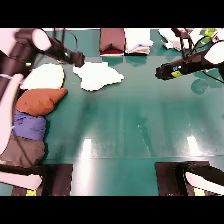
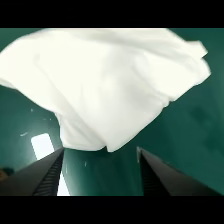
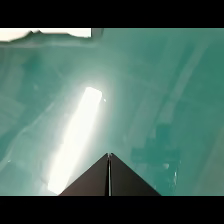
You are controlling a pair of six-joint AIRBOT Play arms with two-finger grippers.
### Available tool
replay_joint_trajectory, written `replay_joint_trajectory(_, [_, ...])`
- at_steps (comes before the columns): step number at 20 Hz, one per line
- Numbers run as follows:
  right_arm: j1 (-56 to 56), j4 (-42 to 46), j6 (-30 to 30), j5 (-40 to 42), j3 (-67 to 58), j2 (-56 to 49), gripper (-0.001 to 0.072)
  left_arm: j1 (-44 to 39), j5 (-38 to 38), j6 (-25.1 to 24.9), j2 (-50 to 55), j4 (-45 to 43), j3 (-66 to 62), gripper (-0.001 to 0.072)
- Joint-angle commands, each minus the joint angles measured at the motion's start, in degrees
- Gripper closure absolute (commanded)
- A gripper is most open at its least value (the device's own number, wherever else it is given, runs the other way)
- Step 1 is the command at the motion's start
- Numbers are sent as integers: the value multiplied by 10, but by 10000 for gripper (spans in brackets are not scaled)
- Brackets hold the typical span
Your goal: Fold the shirts.
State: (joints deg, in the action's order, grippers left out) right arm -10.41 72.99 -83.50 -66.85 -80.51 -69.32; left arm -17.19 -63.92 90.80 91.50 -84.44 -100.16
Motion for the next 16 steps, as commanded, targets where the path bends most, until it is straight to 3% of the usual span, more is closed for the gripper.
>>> replay_joint_trajectory(1, [0, 0, 0, -8, -20, 0, 694, 10, -9, 9, 102, 32, 0, 158])
replay_joint_trajectory(8, [0, 0, 0, -8, -19, 0, 695, 10, 78, 7, 193, 148, -2, 161])
replay_joint_trajectory(9, [0, 0, 0, -8, -19, 0, 694, 10, 81, 7, 192, 145, -2, 275])
replay_joint_trajectory(10, [0, 0, 0, -8, -20, 0, 694, 11, 75, 6, 189, 145, -5, 521])
replay_joint_trajectory(11, [0, 0, 0, -12, -20, 3, 695, 14, 59, -7, 187, 144, -18, 668])
replay_joint_trajectory(14, [0, 2, 0, 2, -20, 31, 694, 28, -39, -13, 176, 114, -120, 678])
replay_joint_trajectory(16, [0, 3, 0, 20, -20, 65, 695, 30, -45, -13, 121, 57, -176, 678])
